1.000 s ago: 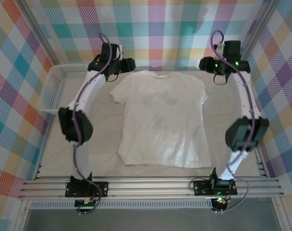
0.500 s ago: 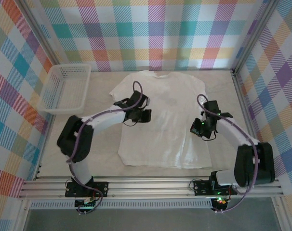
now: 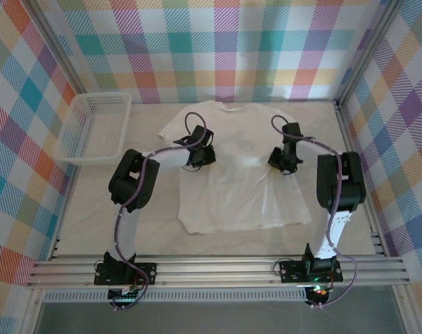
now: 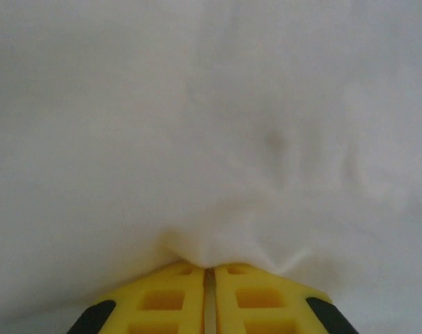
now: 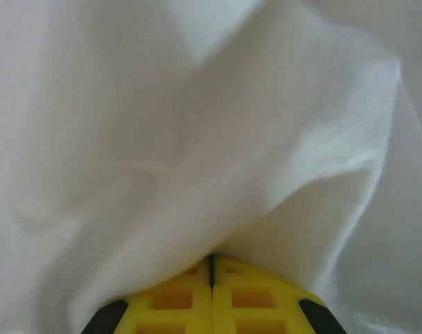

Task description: Fold the inside-out t-shirt

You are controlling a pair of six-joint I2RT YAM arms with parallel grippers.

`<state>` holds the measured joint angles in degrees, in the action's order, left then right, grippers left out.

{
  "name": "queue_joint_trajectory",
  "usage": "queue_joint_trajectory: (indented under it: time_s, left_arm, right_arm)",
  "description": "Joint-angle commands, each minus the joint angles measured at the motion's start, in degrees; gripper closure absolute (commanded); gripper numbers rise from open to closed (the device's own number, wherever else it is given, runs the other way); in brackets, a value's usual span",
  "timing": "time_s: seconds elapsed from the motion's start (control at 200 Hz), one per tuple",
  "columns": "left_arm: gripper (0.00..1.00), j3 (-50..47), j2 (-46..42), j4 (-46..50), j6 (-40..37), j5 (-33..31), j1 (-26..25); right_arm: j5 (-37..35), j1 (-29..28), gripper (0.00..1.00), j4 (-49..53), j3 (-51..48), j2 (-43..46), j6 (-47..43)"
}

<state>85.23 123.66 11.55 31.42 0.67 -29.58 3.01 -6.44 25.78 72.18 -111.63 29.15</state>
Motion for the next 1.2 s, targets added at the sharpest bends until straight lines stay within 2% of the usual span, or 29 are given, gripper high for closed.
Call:
queue_joint_trajectory:
  time_s: [0.0, 0.055, 0.15, 0.24, 0.275, 0.4, 0.56, 0.655, 0.79, 1.035, 1.12, 1.195]
  left_arm:
    - [0.83, 1.4, 1.8, -0.9, 1.4, 0.6, 1.5]
    - [0.76, 0.9, -1.1, -2.2, 0.2, 1.1, 1.5]
    - [0.64, -3.1, -9.7, -6.4, -0.3, 4.3, 1.2]
    - [0.55, -8.6, -19.9, -9.2, -2.1, 6.4, -0.8]
    - [0.52, -10.6, -23.7, -9.2, -4.3, 6.3, -2.3]
    - [0.51, -16.5, -33.0, -5.1, -13.1, 6.6, -9.0]
    - [0.47, -25.1, -40.7, -5.3, -18.5, 4.1, -15.9]
    - [0.45, -27.1, -41.6, -5.5, -21.1, 4.5, -17.8]
    - [0.42, -27.8, -41.2, -5.1, -22.6, 4.0, -19.4]
    - [0.41, -28.1, -40.4, -6.4, -21.9, 4.5, -19.6]
    - [0.41, -28.5, -40.5, -6.3, -21.9, 4.5, -19.8]
    - [0.4, -29.2, -40.5, -6.3, -22.1, 4.6, -19.9]
  right_arm:
    - [1.8, 2.3, 1.0, 4.0, 5.5, -3.5, -1.9]
    - [2.8, 2.3, 1.0, 4.6, 6.2, -0.9, -2.3]
    - [4.5, 2.3, 1.0, 3.9, 0.8, 8.2, 0.4]
    - [8.0, 1.8, 0.86, 3.2, -9.6, 20.4, 4.6]
    - [9.4, 1.2, 0.8, 3.5, -14.5, 25.5, 6.3]
    - [14.1, -4.7, 0.72, 6.4, -30.3, 41.4, 9.5]
    - [17.2, -8.9, 0.7, 13.1, -39.3, 51.4, 12.3]
    - [17.3, -9.3, 0.67, 12.9, -40.4, 51.1, 11.6]
    - [20.2, -9.9, 0.64, 9.0, -39.2, 44.0, 11.4]
    - [18.3, -11.0, 0.67, 3.6, -37.1, 34.6, 11.7]
    - [18.4, -11.0, 0.73, 3.2, -36.5, 33.7, 11.4]
    - [17.8, -11.1, 0.88, 3.5, -36.3, 34.2, 11.3]
